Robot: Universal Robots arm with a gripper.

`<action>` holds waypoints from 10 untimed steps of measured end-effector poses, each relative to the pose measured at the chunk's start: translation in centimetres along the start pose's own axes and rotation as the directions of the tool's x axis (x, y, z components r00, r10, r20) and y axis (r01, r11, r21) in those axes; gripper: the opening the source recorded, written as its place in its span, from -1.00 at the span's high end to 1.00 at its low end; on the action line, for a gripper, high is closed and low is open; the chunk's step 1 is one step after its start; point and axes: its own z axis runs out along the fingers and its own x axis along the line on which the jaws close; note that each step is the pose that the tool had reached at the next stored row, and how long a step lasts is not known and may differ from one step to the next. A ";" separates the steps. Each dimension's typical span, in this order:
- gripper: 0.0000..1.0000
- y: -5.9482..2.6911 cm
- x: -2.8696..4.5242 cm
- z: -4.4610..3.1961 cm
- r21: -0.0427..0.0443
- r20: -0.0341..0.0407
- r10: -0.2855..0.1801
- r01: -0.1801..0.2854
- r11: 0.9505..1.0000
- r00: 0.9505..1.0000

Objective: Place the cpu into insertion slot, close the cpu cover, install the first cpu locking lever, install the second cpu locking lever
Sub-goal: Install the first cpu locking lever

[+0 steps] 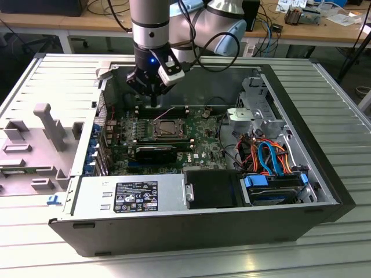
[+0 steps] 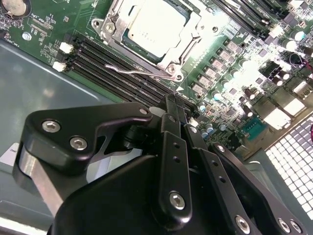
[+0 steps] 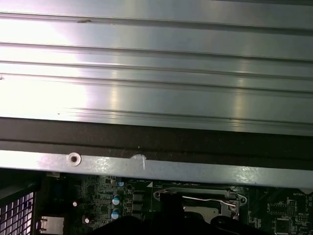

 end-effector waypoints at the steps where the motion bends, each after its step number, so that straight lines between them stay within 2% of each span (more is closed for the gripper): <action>1: 0.79 0.00 0.00 0.04 0.000 0.000 0.000 0.000 1.000 1.000; 10: 0.79 -0.01 0.00 0.44 0.000 0.000 0.000 0.000 1.000 1.000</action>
